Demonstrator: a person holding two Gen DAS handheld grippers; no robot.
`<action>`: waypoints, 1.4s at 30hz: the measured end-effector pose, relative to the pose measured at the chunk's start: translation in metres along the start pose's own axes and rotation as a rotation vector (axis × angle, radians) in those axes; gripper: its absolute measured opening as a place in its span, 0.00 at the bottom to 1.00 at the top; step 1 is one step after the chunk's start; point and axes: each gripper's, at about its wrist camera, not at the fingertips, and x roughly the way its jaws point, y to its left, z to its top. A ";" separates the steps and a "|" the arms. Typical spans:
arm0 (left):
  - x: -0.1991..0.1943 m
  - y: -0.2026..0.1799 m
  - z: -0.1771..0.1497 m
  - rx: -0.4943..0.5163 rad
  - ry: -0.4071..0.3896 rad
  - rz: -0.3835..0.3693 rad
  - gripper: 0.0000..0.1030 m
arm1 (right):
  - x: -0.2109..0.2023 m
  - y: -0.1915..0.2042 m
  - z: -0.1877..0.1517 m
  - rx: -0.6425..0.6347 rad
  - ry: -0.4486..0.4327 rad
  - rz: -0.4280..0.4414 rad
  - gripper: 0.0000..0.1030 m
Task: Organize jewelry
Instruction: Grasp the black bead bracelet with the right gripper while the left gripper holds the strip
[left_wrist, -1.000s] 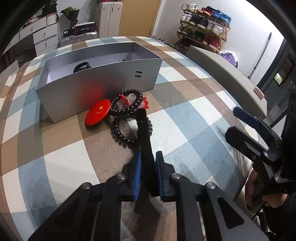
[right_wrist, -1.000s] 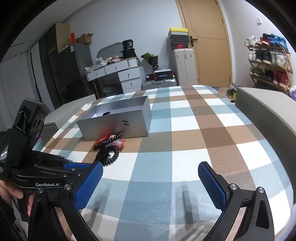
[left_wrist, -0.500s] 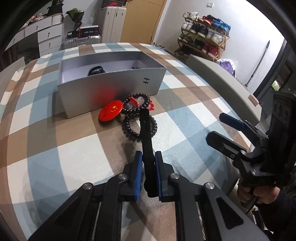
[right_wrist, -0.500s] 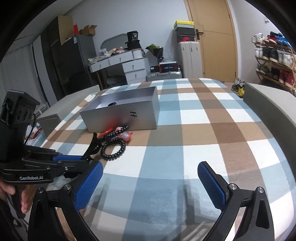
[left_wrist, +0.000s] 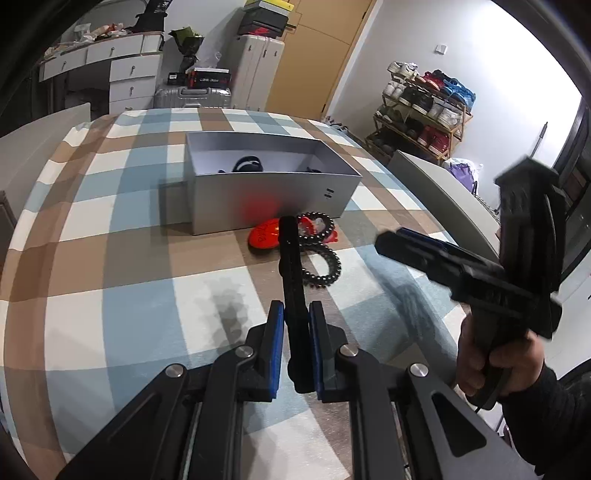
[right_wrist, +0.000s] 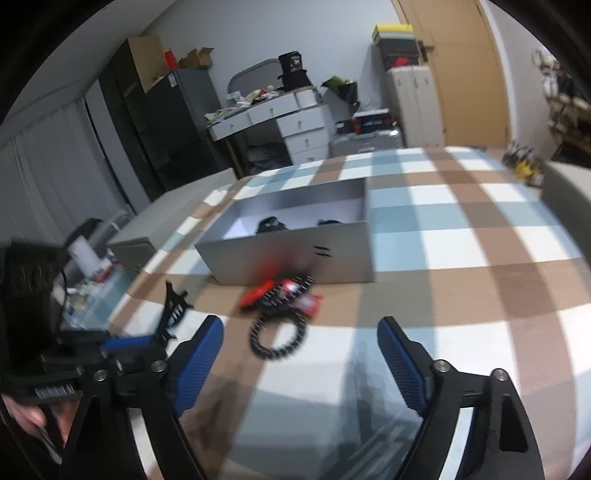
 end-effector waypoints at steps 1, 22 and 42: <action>0.000 0.001 0.000 -0.002 0.000 -0.003 0.08 | 0.005 -0.001 0.002 0.011 0.015 0.009 0.68; 0.006 0.013 -0.001 -0.007 0.007 -0.020 0.08 | 0.048 -0.010 0.015 0.084 0.119 -0.032 0.09; 0.004 0.011 -0.004 -0.006 0.018 0.009 0.08 | 0.009 -0.010 0.011 0.083 -0.012 0.034 0.00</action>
